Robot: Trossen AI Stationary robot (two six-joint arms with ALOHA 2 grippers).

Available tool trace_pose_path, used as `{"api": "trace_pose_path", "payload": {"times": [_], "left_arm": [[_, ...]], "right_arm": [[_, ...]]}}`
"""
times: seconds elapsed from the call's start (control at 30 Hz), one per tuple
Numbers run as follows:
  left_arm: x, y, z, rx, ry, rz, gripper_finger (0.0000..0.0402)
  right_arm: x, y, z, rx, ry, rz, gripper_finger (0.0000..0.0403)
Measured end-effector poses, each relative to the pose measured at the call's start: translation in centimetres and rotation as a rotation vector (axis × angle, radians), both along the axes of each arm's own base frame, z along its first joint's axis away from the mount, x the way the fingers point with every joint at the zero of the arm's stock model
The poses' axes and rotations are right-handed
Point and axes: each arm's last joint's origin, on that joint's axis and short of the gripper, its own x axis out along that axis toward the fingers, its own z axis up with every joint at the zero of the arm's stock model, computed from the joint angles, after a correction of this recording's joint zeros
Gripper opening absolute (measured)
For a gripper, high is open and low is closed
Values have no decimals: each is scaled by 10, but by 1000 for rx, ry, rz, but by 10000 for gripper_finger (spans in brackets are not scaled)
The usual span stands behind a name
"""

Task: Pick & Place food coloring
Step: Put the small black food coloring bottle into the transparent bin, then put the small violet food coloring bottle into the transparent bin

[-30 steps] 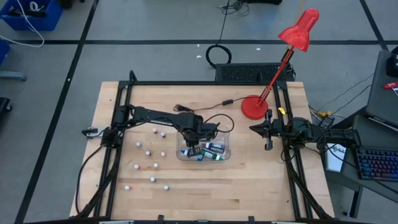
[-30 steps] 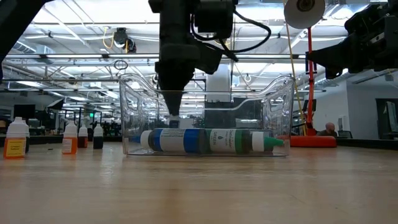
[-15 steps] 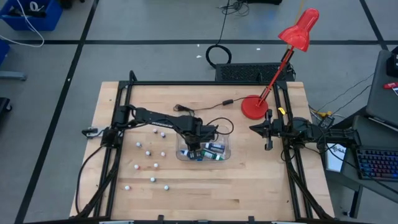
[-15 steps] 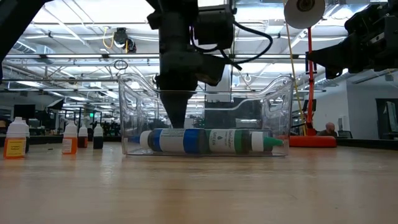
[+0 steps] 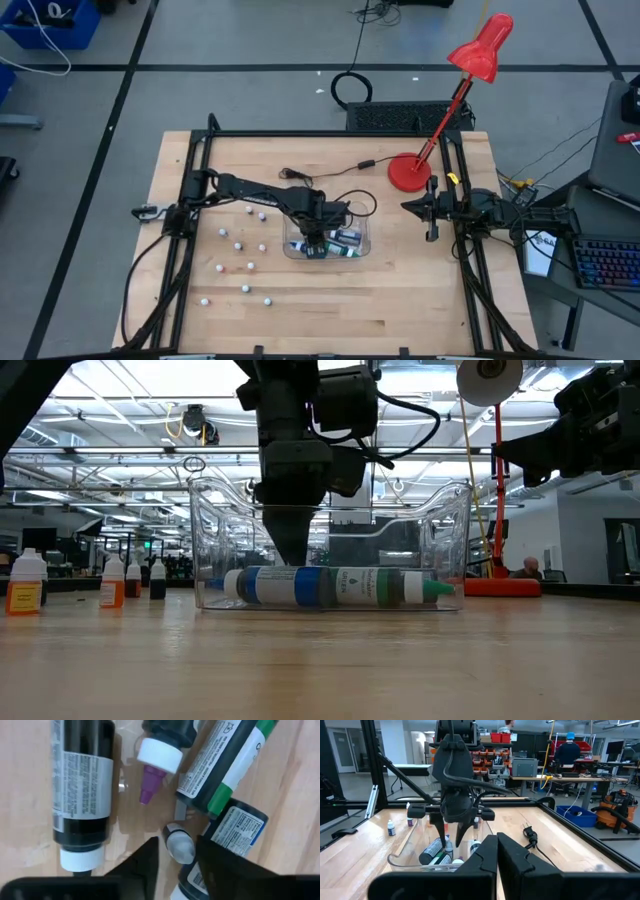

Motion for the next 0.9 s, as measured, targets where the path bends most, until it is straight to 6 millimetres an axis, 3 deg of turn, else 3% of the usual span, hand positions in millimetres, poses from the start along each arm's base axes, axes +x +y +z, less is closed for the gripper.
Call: {"api": "trace_pose_path", "payload": {"times": [0.2,0.47,0.77,0.9], "left_arm": [[-1,0,5,-3,-9,16,209],[-17,10,52,54,-95,82,239],[-96,11,127,347,34,331,241],[-128,16,138,351,15,441,241]], "right_arm": [[0,0,0,0,0,0,0],[0,0,0,0,0,0,0],[0,0,0,0,1,0,0],[0,0,0,0,2,0,0]]}}
